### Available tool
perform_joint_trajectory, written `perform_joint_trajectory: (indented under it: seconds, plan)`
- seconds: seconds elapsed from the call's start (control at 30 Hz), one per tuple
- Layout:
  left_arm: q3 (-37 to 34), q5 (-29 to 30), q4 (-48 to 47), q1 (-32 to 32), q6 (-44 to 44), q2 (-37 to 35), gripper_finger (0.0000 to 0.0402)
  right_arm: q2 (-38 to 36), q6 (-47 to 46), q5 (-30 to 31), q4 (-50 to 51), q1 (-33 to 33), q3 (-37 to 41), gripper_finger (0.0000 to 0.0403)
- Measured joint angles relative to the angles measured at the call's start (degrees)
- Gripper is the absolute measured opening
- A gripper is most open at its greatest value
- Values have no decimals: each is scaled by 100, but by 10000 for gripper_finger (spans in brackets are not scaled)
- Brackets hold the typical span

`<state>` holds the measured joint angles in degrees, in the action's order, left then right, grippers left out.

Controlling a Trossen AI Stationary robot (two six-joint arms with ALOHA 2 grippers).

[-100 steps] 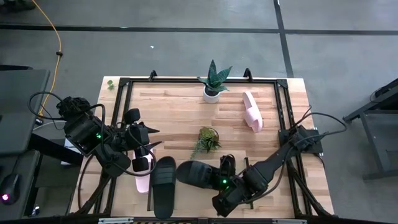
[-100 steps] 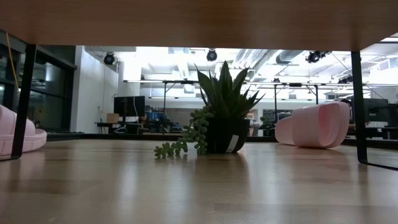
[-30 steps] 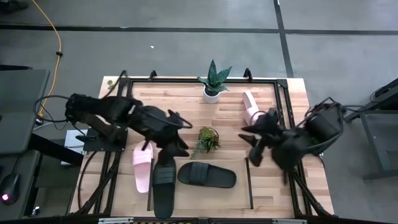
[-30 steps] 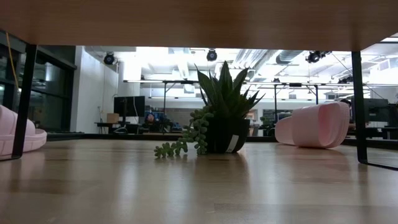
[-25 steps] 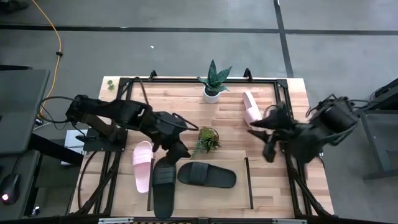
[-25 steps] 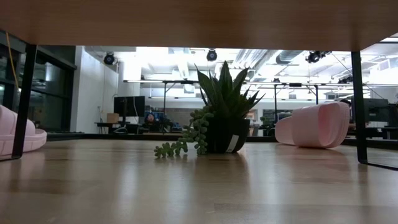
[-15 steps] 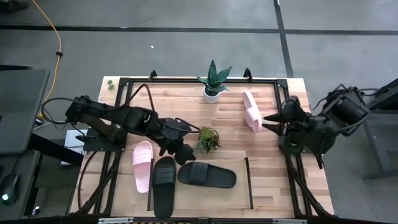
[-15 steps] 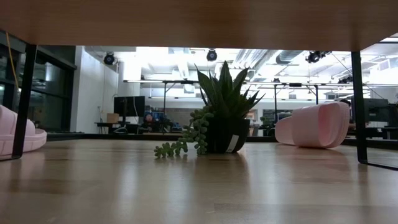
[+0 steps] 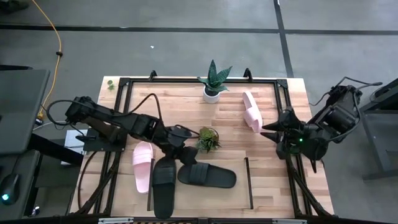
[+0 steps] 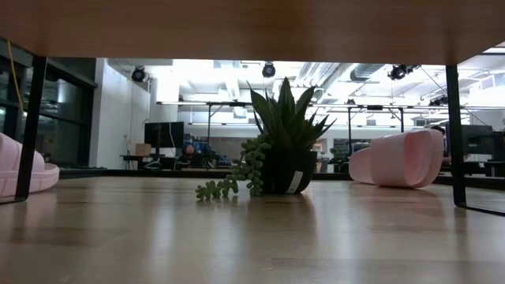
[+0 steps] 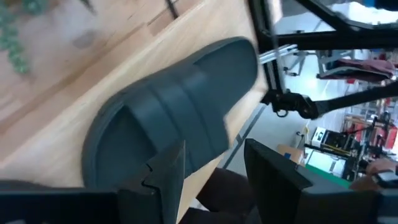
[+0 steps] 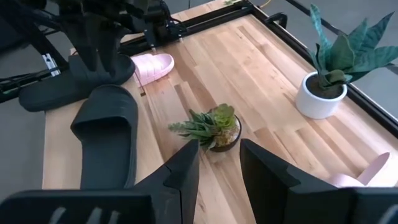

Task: Pick and place slides into the shelf
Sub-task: Put the black slide on the shelf

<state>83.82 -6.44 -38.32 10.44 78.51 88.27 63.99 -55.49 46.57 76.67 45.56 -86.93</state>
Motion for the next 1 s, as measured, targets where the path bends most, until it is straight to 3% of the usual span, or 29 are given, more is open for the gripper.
perform_joint_trajectory:
  seconds: [0.43, 1.0]
  plan:
    - [-324, -95, 311, 84, 753, 160, 154, -35, 90, 98, -143, 0, 124, 107]
    - [-337, -516, 242, 82, 854, 480, 154, -33, 221, 299, -150, 0, 124, 107]
